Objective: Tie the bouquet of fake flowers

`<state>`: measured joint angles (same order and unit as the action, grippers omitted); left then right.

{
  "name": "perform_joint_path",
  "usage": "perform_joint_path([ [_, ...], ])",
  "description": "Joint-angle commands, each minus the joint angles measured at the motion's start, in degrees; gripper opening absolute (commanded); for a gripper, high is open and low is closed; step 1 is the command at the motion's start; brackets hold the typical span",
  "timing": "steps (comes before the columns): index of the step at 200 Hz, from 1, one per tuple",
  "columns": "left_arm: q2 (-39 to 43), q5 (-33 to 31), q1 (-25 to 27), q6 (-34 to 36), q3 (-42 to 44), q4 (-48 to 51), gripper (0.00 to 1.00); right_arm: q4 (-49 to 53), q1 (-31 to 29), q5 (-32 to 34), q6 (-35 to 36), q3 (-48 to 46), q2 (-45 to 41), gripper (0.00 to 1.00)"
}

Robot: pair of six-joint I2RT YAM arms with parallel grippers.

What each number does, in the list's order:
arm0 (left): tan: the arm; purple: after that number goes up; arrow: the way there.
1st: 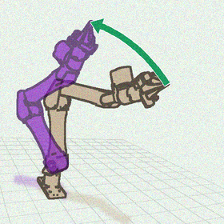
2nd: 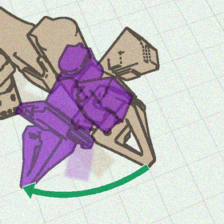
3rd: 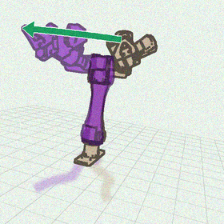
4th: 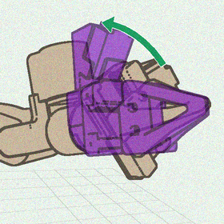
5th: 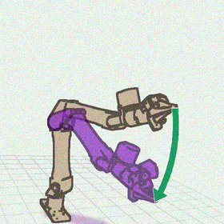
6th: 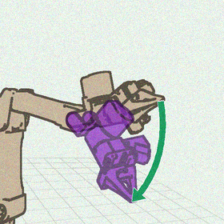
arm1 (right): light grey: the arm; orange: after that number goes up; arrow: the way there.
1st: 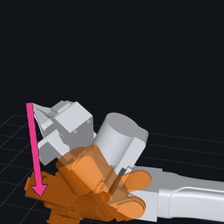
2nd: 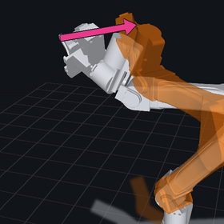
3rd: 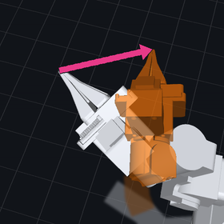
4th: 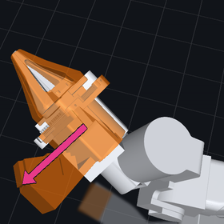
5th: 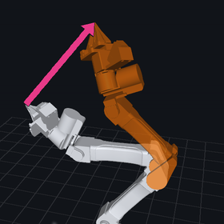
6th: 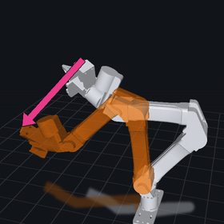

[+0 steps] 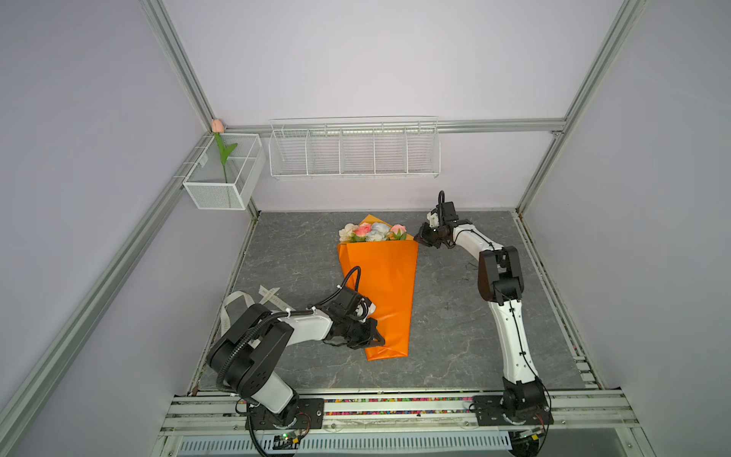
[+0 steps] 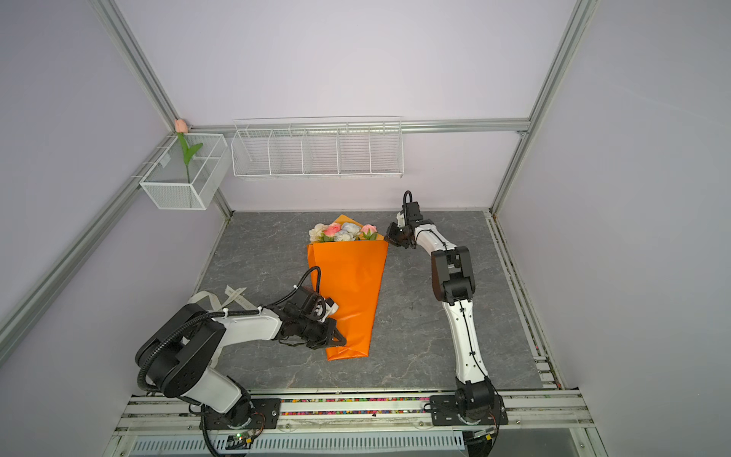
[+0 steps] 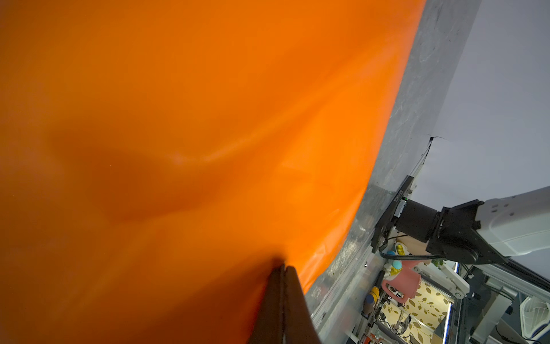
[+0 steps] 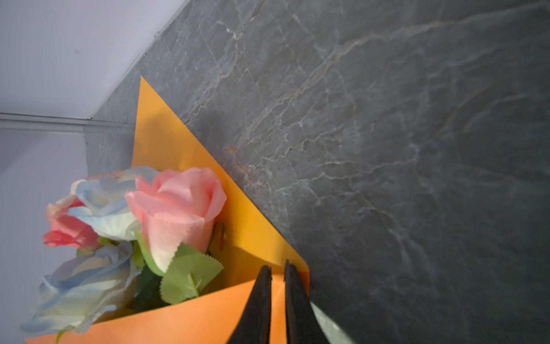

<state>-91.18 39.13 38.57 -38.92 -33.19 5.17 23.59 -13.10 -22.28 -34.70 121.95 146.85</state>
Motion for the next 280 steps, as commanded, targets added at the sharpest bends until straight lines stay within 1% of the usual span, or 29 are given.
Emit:
perform_joint_path([
  [1,-4.1,-12.4,-0.2,1.3,4.0,8.1,0.00,2.1,1.0,4.6,-3.5,1.5,4.2,0.15],
  [17,-3.6,-11.5,-0.2,1.2,3.9,7.3,0.00,3.3,0.9,1.7,-3.5,6.0,4.5,0.15],
  [29,-3.1,-10.6,-0.2,1.4,2.9,7.5,0.00,5.4,1.0,0.5,-2.4,8.6,2.7,0.16],
  [48,-1.7,-9.9,-0.2,1.2,1.2,7.8,0.02,5.7,0.9,0.3,0.7,6.1,-4.4,0.18],
  [60,-0.2,-9.7,-0.2,0.7,0.0,8.2,0.04,5.9,0.9,1.8,2.8,1.8,-10.3,0.20],
  [76,2.4,-9.9,-0.2,-0.2,-2.0,9.4,0.08,5.2,0.4,3.3,6.2,-6.8,-18.5,0.23],
  [83,3.9,-10.0,-0.2,-0.6,-2.8,10.0,0.13,4.3,-0.1,3.2,6.9,-10.9,-22.0,0.23],
  [99,6.8,-10.4,-0.2,-1.4,-4.6,10.3,0.18,2.9,-1.8,3.6,8.9,-20.1,-29.3,0.26],
  [112,8.8,-11.0,-0.3,-1.8,-6.3,11.1,0.28,-0.5,-4.0,2.7,9.0,-28.6,-34.9,0.26],
  [131,10.5,-11.5,-0.5,-2.1,-8.4,11.6,0.33,-1.5,-7.5,2.8,9.2,-35.8,-39.9,0.27],
  [139,11.0,-11.7,-0.6,-2.1,-8.7,11.8,0.34,-1.0,-9.4,2.9,9.3,-37.4,-41.0,0.26],
  [152,12.3,-12.4,-0.7,-2.3,-8.6,12.2,0.34,-0.6,-11.9,2.2,9.5,-39.6,-41.8,0.26],
  [160,13.5,-13.8,-1.0,-2.5,-8.3,13.0,0.35,0.5,-13.5,3.1,9.4,-40.3,-42.1,0.27],
  [174,16.1,-14.3,-2.5,-2.9,-6.9,13.2,0.35,0.0,-16.1,3.4,9.3,-42.0,-42.2,0.27],
  [188,18.6,-14.1,-5.4,-3.7,-5.3,13.4,0.36,0.7,-19.2,4.8,9.6,-42.0,-41.5,0.27],
  [202,20.7,-13.7,-8.5,-3.5,-4.5,14.0,0.37,0.4,-21.9,3.9,8.7,-40.9,-39.4,0.27],
  [221,22.4,-12.5,-11.8,-2.5,-4.6,15.6,0.40,0.4,-26.0,7.9,8.2,-39.2,-37.1,0.28],
  [234,23.8,-14.0,-13.9,-2.8,-5.2,18.6,0.40,2.1,-27.4,6.7,7.8,-36.4,-34.4,0.28],
  [240,24.4,-15.8,-14.9,-3.6,-5.6,20.4,0.42,3.4,-27.9,6.9,7.4,-34.7,-32.8,0.28],
  [253,25.1,-16.6,-17.5,-3.4,-4.9,20.2,0.50,3.1,-29.3,6.3,7.6,-32.9,-30.8,0.28],
  [261,24.8,-14.8,-19.5,-3.6,-3.9,18.2,0.55,2.5,-30.1,6.6,7.3,-32.1,-30.0,0.28],
  [280,22.0,-9.3,-24.1,-5.1,-3.7,14.7,0.59,2.6,-31.0,5.7,6.8,-29.4,-26.5,0.28],
])
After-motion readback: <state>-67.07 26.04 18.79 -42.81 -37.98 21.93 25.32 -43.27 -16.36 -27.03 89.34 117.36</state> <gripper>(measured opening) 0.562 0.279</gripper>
